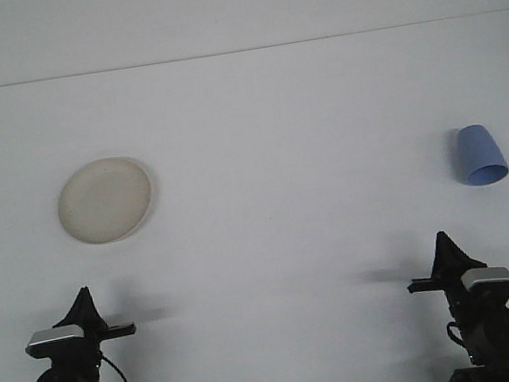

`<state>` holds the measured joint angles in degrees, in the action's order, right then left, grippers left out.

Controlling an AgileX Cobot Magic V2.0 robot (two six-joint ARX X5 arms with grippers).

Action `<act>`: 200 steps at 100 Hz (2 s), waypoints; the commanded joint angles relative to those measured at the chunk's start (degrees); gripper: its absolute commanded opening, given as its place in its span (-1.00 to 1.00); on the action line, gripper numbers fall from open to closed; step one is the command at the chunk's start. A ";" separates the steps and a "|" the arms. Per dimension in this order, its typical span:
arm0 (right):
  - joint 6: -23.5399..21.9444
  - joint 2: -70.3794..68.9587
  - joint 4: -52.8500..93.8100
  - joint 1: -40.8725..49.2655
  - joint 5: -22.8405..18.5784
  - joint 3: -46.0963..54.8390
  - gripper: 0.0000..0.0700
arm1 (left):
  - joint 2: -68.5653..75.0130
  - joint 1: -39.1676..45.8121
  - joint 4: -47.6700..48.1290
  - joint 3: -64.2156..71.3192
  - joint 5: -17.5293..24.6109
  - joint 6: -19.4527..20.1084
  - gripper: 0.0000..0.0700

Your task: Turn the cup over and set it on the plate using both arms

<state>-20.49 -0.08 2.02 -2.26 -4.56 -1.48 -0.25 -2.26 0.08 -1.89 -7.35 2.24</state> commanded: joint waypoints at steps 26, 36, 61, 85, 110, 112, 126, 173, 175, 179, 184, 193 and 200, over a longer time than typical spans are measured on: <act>6.80 -9.20 6.62 0.00 6.60 -22.25 -0.55 | 0.07 0.00 -0.59 1.07 -0.11 0.50 -0.96; 12.63 -15.85 11.69 -0.02 9.81 -28.72 0.37 | 0.07 0.00 -0.59 1.07 -0.11 0.52 -0.96; 20.70 -31.32 22.40 -0.31 19.82 -37.42 0.46 | 0.07 0.00 -0.59 1.07 -0.11 0.52 -0.95; 21.44 -46.51 21.97 -7.82 21.62 -37.59 0.46 | 0.07 0.00 -0.59 1.07 -0.11 0.50 -0.95; 23.34 -61.16 16.09 -16.81 15.65 -37.59 0.45 | 0.07 0.00 -0.59 1.07 -0.11 0.50 -0.95; 23.80 -62.03 15.43 -17.35 14.82 -37.59 0.45 | 0.07 0.00 -0.59 1.07 -0.11 0.50 -0.95; 27.34 -66.99 8.04 -20.50 11.80 -37.59 0.45 | 0.07 0.00 -0.59 1.07 -0.11 0.52 -0.95; 31.45 -81.79 -14.14 -26.80 -0.22 -37.59 0.39 | 0.07 0.00 -0.59 1.07 -0.11 0.50 -0.95; 31.43 -82.42 -15.19 -26.80 -0.26 -37.59 0.39 | 0.07 0.00 -0.59 1.07 -0.11 0.52 -0.95; 31.41 -83.80 -17.55 -26.80 -0.68 -37.59 0.38 | 0.07 0.00 -0.59 1.07 -0.11 0.50 -0.95; 31.28 -85.37 -20.63 -26.80 -1.62 -37.59 0.38 | 0.07 0.00 -0.59 1.07 -0.11 0.52 -0.96; 30.77 -88.26 -25.55 -26.77 -2.12 -37.59 0.38 | 0.07 0.00 -0.59 1.07 -0.11 0.50 -0.95; 30.77 -90.64 -28.72 -26.71 -2.14 -37.59 0.37 | 0.07 0.00 -0.59 1.07 -0.11 0.50 -0.95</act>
<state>10.46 -88.03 -24.08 -28.88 -6.48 -38.41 -0.25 -2.28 0.08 -1.89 -7.35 2.24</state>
